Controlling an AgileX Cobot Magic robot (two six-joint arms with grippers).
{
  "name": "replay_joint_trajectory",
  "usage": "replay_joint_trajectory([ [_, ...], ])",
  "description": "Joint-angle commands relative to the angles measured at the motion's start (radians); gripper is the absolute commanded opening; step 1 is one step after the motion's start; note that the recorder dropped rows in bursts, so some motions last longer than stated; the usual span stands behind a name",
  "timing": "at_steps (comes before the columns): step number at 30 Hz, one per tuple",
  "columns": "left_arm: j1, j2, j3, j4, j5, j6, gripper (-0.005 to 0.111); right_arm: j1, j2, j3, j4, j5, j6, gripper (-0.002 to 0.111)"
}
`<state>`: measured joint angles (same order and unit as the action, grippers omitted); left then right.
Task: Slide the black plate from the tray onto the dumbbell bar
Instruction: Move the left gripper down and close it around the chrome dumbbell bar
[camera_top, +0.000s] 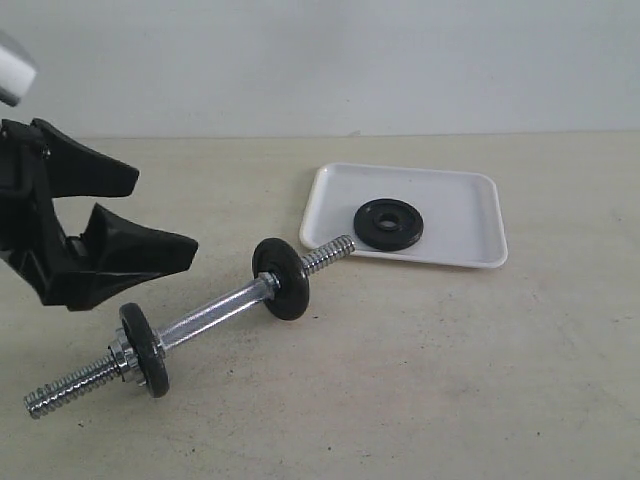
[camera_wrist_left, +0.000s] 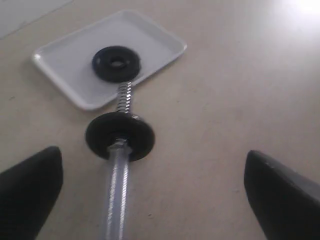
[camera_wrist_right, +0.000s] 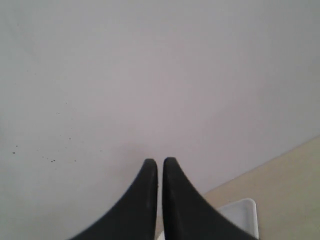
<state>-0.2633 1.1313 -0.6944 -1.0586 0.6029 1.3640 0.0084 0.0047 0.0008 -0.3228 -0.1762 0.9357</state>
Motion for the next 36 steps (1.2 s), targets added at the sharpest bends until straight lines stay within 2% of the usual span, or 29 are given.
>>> replay_joint_trajectory([
  [1, -0.107, 0.034, -0.005, 0.171, -0.182, -0.113, 0.087, 0.001, -0.005, -0.001, -0.005, 0.042, -0.003, 0.000],
  [6, -0.208, 0.135, -0.005, 0.282, -0.293, -0.197, 0.075, 0.001, -0.005, -0.001, -0.005, 0.042, -0.003, 0.000],
  [11, -0.257, 0.269, -0.005, 0.314, -0.378, -0.238, 0.075, 0.001, -0.005, -0.001, -0.005, 0.042, 0.000, 0.000],
  [21, -0.261, 0.505, -0.073, 0.334, -0.433, -0.250, 0.075, 0.001, -0.005, -0.001, -0.005, 0.046, -0.002, 0.000],
  [36, -0.261, 0.657, -0.111, 0.334, -0.462, -0.250, 0.075, 0.001, -0.005, -0.001, -0.005, 0.049, 0.001, 0.000],
])
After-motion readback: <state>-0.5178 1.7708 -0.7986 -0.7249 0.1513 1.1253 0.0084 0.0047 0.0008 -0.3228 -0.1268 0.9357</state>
